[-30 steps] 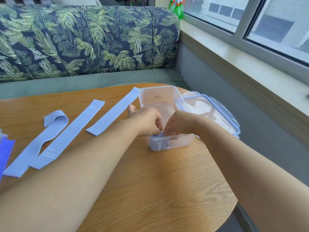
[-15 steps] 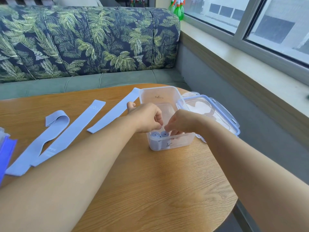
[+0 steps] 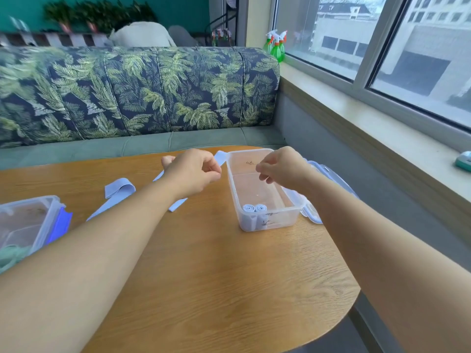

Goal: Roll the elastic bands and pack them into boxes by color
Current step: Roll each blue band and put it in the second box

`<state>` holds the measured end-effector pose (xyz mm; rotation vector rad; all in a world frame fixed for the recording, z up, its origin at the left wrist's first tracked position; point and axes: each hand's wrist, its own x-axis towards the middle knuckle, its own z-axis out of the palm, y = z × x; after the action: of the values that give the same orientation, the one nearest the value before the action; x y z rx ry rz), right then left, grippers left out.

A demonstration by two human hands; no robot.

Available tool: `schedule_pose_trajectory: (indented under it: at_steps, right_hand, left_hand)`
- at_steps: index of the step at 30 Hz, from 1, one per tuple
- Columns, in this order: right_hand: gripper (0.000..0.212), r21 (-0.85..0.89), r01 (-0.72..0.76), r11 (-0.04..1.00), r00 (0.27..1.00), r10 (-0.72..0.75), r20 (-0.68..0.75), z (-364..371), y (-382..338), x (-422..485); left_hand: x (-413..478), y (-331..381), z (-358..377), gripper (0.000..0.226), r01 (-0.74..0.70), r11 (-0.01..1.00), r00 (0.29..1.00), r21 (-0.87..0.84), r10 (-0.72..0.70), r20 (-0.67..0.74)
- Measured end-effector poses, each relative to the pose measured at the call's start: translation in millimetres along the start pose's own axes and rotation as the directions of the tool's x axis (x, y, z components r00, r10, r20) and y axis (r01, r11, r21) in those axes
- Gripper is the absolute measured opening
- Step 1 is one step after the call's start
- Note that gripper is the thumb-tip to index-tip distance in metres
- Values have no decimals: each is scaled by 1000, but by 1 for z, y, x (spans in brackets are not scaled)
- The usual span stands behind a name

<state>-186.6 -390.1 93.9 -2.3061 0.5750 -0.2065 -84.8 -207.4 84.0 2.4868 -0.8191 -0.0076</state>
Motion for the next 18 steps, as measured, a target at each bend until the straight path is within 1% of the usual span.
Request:
schedule_pose_trajectory:
  at_steps: [3,7,14,18]
  right_hand:
    - [24,10,29,1000,999,-28,-24,1,-13,-9]
    - [23,29,17,999,999,-16,-52,3,-23,-23]
    - [22,-3,12,1000,999,-12,-31,23,-39,-41]
    - [22,24,16,1000,1000,-16,-9,48,-46,-46]
  left_hand:
    - [-18,-15,-15,7,29,999,999,21,-29,-13]
    - [-41,-30,-27,9,71,997,997,21,-71,-20]
    - [-76,-59,-41,10,146,989,989,-13,-146,5]
    - [-89,-78,-42,10,191,982,981,4,-191,20]
